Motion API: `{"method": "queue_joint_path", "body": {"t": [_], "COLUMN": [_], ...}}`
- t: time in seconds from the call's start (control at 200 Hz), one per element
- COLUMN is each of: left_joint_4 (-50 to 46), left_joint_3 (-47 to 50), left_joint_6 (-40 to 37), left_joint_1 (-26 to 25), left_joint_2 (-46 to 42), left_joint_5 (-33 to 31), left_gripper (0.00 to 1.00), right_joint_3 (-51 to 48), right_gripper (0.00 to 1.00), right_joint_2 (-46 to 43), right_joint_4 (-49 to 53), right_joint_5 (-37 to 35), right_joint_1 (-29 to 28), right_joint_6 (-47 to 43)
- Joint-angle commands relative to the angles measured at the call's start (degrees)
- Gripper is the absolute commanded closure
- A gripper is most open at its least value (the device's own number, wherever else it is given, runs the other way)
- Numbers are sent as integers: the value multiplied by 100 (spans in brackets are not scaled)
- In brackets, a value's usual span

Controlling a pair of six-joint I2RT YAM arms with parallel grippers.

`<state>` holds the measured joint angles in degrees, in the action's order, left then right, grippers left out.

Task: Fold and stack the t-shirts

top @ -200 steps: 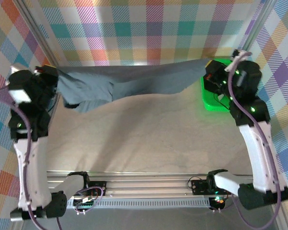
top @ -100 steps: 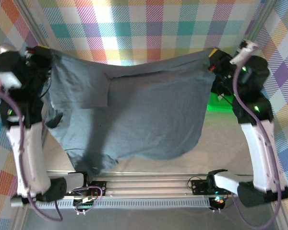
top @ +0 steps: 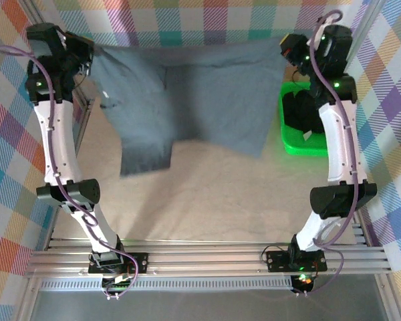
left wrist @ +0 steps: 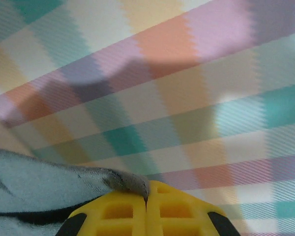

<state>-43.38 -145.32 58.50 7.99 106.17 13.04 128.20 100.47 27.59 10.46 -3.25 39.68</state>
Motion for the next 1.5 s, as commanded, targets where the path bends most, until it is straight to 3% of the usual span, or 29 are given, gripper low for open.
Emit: {"method": "queue_joint_path", "body": {"t": [0.0,0.1,0.155,0.39,0.445,0.55,0.615,0.79,0.935,1.055,1.32,1.494], "left_joint_4": [449,148,7,445,489,372,212,96,659,941,1296,974], "left_joint_3": [-683,-531,71,5772,6776,8103,8510,8941,9177,8747,7347,7116], "left_joint_6": [350,312,233,1014,993,641,285,-540,-509,-407,255,397], "left_joint_1": [133,126,107,-69,-132,-166,-203,-403,-502,-677,-1227,-1285], "left_joint_2": [-439,-991,-1483,-4333,-4658,-4678,-4431,-3785,-3217,-2408,-334,423], "left_joint_5": [265,179,151,73,71,144,103,-308,-309,-379,-545,-893], "left_gripper": [100,100,100,100,84,48,38,38,48,53,59,59], "right_joint_3": [691,353,-182,-4116,-4924,-6238,-6709,-7085,-7062,-6795,-5140,-3865], "right_gripper": [100,100,100,100,100,59,50,48,49,50,56,56], "right_joint_2": [-227,-712,-1118,-3290,-3567,-3770,-3734,-3469,-2880,-2108,187,1696], "right_joint_4": [116,239,292,408,519,907,1046,1114,835,432,35,614], "right_joint_5": [175,22,-50,-684,-701,-1057,-1180,-1294,-1410,-1269,-1096,-1160], "right_joint_1": [288,469,552,606,579,537,515,26,-734,-947,-942,-941], "right_joint_6": [188,143,104,320,385,532,465,97,-68,-261,-967,-979]}}
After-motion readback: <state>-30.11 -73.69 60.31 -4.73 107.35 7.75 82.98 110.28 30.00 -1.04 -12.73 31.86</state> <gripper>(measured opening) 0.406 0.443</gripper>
